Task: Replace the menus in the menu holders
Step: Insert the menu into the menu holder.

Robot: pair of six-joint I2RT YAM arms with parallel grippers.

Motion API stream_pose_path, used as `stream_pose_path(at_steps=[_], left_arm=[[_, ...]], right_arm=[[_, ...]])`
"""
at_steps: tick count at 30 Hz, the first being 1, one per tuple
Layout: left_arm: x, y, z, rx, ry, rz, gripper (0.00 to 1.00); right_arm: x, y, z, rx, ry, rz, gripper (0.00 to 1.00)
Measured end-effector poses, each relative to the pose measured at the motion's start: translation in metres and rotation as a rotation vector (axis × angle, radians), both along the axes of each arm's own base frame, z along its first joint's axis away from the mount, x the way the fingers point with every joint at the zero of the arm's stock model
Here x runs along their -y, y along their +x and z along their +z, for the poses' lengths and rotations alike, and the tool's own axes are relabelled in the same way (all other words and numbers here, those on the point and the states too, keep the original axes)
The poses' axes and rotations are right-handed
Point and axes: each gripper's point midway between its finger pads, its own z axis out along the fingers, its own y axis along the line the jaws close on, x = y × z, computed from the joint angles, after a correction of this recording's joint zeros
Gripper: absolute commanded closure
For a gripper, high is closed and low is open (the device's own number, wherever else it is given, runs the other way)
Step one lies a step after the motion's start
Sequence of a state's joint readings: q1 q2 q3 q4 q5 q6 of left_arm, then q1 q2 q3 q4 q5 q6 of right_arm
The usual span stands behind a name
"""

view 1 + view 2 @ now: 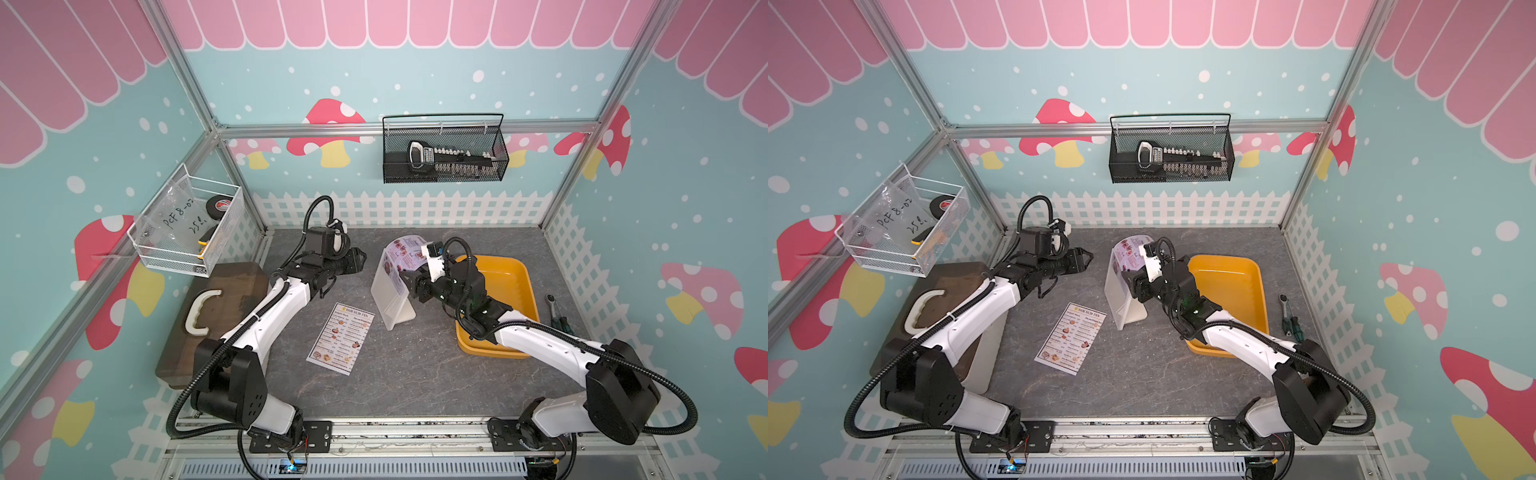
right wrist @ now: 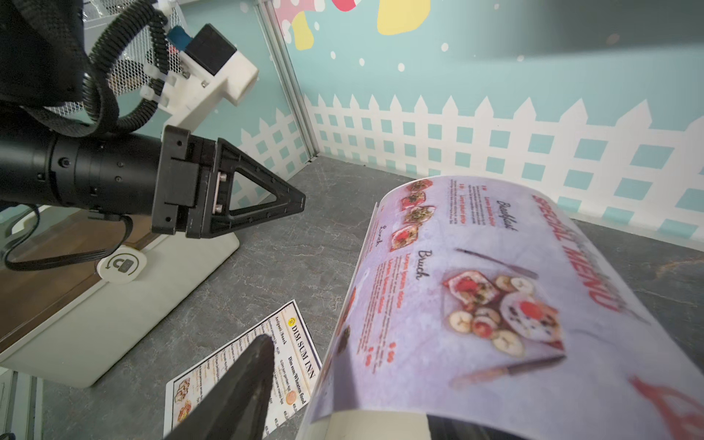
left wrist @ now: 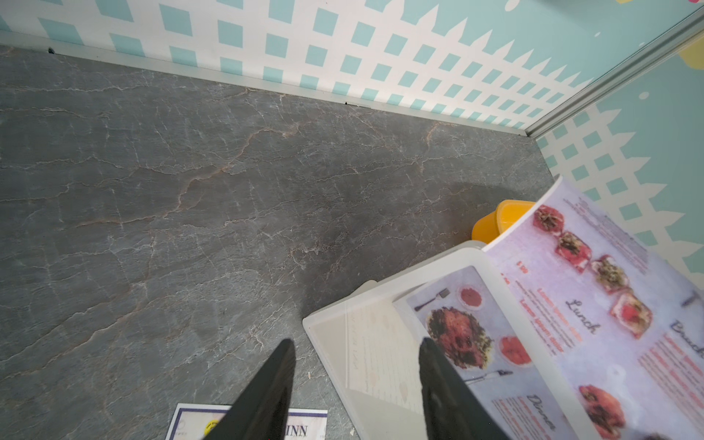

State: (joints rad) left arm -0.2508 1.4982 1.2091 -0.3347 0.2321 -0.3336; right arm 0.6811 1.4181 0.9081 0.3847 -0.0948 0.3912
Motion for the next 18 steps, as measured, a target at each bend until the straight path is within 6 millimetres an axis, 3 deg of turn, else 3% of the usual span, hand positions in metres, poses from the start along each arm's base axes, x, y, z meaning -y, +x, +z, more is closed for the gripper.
stream_pose_path(at_steps=[4,14,18], left_arm=[[0.0,0.0,0.0,0.0,0.0,0.0,0.47],[0.0,0.0,0.0,0.0,0.0,0.0,0.46],[0.0,0.0,0.0,0.0,0.001,0.0,0.47]], right_arm=[[-0.001,0.005,0.0,-0.002,0.003,-0.004,0.36],[-0.003,0.014,0.022,0.034,0.036,0.005,0.33],[-0.002,0.016,0.024,0.037,0.041,0.012,0.39]])
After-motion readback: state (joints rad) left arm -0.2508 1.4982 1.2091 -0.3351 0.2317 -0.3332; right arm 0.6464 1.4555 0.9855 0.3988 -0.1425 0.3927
